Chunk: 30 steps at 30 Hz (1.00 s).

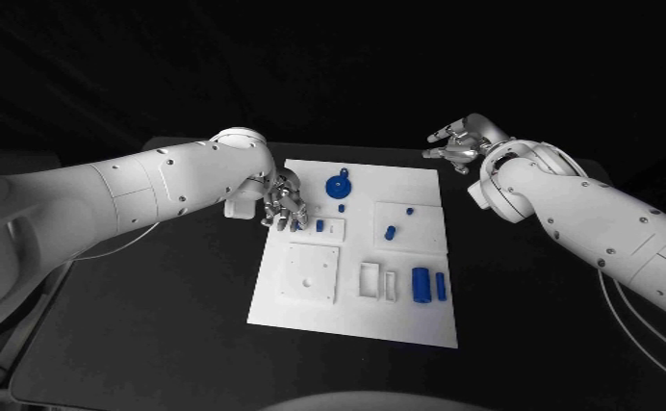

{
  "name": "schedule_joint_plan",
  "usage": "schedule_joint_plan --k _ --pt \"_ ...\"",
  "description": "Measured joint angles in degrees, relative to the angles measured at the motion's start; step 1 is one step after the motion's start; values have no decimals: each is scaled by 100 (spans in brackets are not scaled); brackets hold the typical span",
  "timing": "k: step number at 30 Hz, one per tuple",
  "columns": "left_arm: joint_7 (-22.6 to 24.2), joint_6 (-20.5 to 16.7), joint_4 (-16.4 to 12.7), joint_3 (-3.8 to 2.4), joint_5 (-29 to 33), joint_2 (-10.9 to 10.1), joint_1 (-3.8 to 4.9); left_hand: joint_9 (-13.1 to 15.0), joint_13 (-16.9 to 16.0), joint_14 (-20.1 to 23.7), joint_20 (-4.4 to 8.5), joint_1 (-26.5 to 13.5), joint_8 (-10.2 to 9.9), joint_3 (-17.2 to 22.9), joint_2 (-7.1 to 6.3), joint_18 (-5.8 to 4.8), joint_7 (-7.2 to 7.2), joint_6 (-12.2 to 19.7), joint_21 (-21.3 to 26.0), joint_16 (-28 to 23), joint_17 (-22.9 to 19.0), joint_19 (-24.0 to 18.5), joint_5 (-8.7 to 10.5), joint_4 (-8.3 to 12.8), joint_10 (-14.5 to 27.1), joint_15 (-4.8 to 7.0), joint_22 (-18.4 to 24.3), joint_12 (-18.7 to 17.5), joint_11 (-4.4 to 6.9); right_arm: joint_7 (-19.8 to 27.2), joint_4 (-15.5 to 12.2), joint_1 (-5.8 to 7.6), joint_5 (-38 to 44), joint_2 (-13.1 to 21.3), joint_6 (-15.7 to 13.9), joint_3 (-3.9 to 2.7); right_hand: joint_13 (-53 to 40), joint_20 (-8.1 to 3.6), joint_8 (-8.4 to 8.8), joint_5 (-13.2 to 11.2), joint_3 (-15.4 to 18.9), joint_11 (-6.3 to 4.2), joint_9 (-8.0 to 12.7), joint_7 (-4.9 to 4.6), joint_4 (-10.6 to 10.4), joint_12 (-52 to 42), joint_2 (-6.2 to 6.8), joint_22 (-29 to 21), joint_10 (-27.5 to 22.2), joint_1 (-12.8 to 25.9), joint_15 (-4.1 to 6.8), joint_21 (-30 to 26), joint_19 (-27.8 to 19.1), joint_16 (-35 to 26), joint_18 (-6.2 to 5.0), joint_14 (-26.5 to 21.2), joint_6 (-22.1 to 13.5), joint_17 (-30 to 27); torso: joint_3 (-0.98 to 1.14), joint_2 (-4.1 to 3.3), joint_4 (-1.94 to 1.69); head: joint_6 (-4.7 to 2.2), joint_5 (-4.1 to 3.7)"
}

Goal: Assemble the parts on the task board

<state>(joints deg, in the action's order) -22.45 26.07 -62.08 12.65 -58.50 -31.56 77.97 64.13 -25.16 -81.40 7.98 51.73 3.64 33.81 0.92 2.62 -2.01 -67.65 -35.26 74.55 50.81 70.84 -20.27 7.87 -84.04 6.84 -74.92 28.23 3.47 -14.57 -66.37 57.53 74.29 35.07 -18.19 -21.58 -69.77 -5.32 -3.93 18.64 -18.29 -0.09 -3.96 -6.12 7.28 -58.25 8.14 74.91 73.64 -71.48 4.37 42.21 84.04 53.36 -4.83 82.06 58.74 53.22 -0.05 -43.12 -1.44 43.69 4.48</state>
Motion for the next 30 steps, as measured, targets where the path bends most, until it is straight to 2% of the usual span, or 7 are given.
schedule_joint_plan --k 12,30 --pt "-15 253 107 -14 54 67 95 -1 0 0 0 0 -5 -1 0 -1 0 0 0 0 -1 0 5 1 -6 -1 1 0 -6 0 5 0 1 -6 5 0 1 0 0 0 0 0 0 0 0 0 0 0 0 0 0 0 0 0 0 0 0 -1 2 -3 0 -5 -8" --pt "4 550 501 14 59 338 97 -11 0 -8 0 15 5 -8 15 -1 0 0 0 0 -27 0 22 8 -17 -10 1 0 -17 -2 -8 0 2 -7 8 0 -4 0 0 0 0 1 0 1 0 0 0 0 1 0 0 0 0 0 1 0 -1 3 1 -2 -1 13 -8"
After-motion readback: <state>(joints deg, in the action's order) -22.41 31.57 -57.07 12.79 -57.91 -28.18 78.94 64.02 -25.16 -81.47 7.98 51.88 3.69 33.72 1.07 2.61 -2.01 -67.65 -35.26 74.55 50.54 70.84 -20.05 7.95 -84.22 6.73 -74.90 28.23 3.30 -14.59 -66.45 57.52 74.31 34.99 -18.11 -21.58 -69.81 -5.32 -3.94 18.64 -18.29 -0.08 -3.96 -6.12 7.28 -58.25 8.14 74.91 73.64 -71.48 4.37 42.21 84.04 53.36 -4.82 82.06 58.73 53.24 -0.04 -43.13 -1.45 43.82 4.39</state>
